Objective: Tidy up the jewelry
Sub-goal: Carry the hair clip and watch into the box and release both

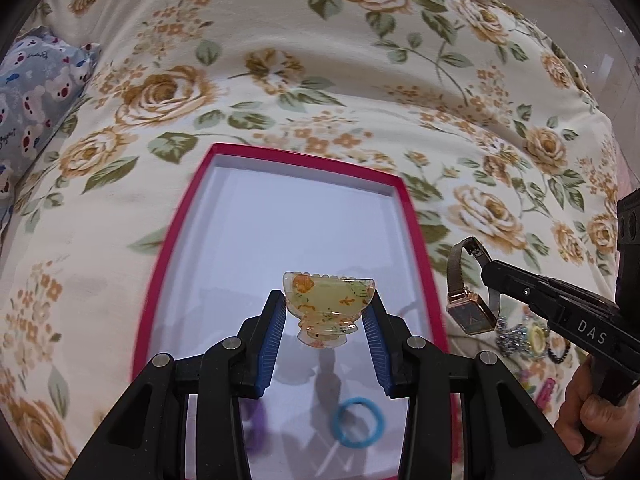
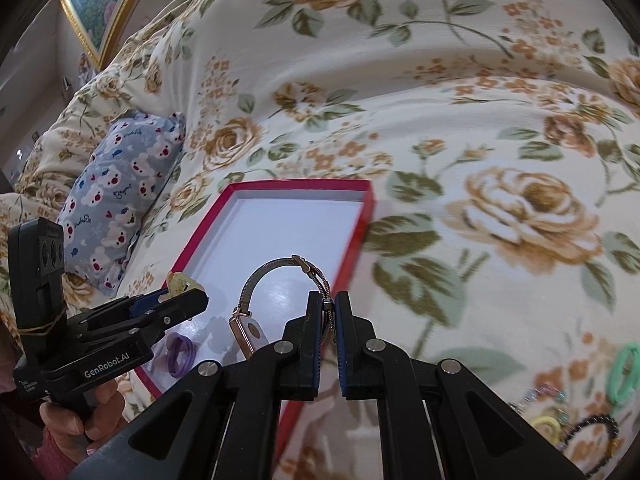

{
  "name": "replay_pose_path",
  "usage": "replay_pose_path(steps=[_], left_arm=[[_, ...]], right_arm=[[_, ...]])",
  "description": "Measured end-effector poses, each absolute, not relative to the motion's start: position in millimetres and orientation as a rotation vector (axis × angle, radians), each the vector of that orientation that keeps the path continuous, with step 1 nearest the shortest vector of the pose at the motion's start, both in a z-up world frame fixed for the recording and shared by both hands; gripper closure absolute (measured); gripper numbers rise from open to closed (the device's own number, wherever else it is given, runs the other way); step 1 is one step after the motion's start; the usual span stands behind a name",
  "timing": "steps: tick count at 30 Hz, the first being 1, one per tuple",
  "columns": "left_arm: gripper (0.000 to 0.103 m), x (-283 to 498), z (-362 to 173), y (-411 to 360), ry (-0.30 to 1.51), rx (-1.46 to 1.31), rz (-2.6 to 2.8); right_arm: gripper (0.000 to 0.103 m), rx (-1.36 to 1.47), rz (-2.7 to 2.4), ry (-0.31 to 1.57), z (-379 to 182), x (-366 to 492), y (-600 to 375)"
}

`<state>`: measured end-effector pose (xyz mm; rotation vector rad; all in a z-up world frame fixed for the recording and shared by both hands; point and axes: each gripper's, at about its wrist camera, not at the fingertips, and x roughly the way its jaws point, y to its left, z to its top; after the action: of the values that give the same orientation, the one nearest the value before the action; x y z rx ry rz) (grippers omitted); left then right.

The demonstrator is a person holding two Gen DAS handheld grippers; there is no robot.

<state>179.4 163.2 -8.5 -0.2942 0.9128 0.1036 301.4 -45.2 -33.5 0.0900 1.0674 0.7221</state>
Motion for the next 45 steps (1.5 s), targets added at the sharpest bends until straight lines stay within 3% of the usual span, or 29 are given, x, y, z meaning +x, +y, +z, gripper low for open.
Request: replay_pose_path(steps=[15,30,40,42,44,45], left_arm=[[0.065,232,-40,200,0.984,-0.275,0.179],[0.064,253,-61,189,1.056,-0.19,0.207],[0.063,250,-57,185,1.058,-0.167,0.215],[0.06,247,-54,185,1.049,-0.167,0.211],[0.044,242,-50,183,1.038,-0.157,0.216],[0.042,240,-48,183,1.029,-0.15,0.224]], right_arm=[[0.097,0.015,0.745,1.139,-71,320,15],[0.097,-0.052,0.767,1.155,-86,322,28],[0.091,-0.023,0.772,1.157,-82,322,26],[0.091,0.009,0.765,1.137,-76,322,19],[0.088,0.041,0.764,1.116,-67,320,10],[0.082,0.048,0.764,1.111,-64,320,8]])
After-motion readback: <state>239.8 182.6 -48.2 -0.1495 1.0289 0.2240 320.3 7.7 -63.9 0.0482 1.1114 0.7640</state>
